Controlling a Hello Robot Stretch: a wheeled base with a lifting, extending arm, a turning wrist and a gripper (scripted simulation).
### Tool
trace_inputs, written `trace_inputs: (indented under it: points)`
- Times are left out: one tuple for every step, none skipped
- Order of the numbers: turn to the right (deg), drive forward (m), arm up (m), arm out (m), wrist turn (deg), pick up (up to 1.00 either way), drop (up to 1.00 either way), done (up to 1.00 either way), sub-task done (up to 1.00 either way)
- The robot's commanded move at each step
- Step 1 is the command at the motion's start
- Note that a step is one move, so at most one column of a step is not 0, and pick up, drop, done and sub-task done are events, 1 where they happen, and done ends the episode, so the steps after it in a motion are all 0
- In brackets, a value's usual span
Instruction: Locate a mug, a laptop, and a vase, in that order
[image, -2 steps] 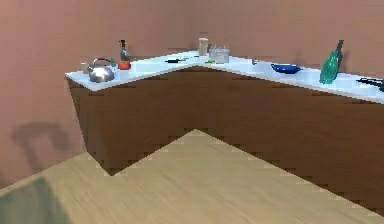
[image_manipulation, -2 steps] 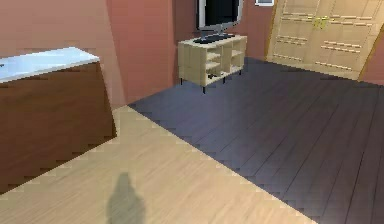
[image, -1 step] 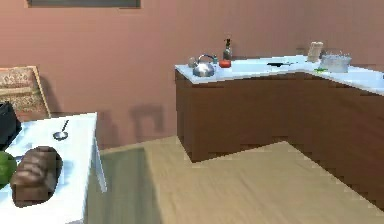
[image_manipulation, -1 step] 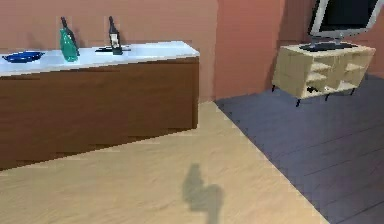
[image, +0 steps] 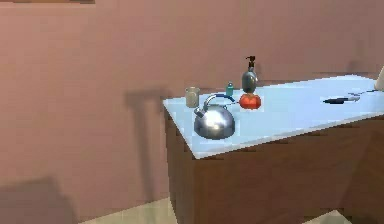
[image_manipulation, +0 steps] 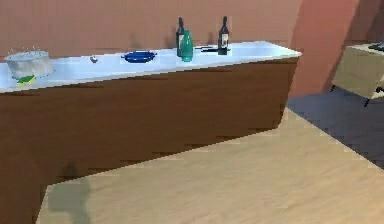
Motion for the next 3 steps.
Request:
trace_inputs:
  points:
    - [-9.0, 0.0, 0.0, 0.0, 0.0, 0.0, 0.0, 0.0, 0.0]
    - [0.0, 0.05, 0.0, 0.0, 0.0, 0.0, 0.0, 0.0, 0.0]
    - [9.0, 0.0, 0.0, 0.0, 0.0, 0.0, 0.0, 0.0, 0.0]
